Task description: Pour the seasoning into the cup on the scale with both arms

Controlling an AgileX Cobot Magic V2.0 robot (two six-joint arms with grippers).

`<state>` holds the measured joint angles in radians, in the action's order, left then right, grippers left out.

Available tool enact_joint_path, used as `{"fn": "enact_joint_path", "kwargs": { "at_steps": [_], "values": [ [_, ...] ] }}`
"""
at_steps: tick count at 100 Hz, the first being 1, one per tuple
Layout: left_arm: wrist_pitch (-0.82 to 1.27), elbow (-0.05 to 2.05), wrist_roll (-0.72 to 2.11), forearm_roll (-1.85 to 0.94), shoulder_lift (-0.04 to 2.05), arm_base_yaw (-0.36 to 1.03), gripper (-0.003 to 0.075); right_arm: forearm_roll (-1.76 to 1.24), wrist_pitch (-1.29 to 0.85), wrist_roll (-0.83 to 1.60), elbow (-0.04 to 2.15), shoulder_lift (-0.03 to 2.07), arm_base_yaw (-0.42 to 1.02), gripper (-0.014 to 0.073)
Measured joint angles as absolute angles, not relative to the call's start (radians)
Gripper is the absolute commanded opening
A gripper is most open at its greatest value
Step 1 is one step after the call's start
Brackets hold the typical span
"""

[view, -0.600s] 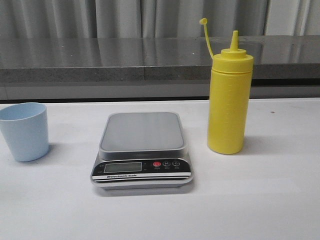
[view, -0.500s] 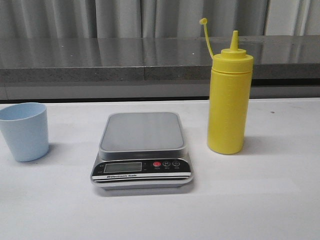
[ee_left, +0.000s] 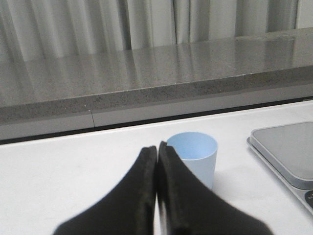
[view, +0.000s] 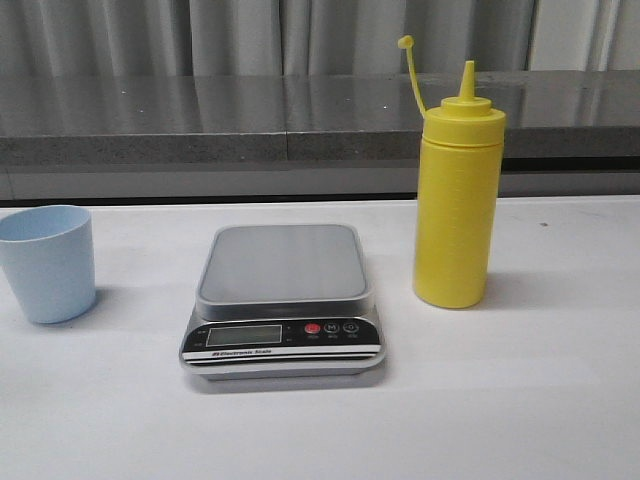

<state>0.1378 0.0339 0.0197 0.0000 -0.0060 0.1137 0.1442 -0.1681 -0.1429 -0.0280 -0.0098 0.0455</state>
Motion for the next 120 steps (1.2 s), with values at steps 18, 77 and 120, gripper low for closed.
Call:
{"fn": "enact_joint_path", "kwargs": {
  "at_steps": [18, 77, 120],
  "values": [
    [0.160, 0.141, 0.012, -0.064, 0.097, 0.114, -0.0018, 0.144, -0.168, -0.143, -0.028, -0.010, 0.046, -0.0120],
    [0.496, 0.759, 0.010, -0.165, 0.963, 0.114, -0.0018, 0.144, -0.168, -0.143, -0.028, -0.010, 0.046, -0.0120],
    [0.539, 0.925, 0.010, -0.169, 1.321, 0.114, -0.0011, 0.144, -0.168, -0.143, -0.028, -0.010, 0.046, -0.0120]
  ]
}}
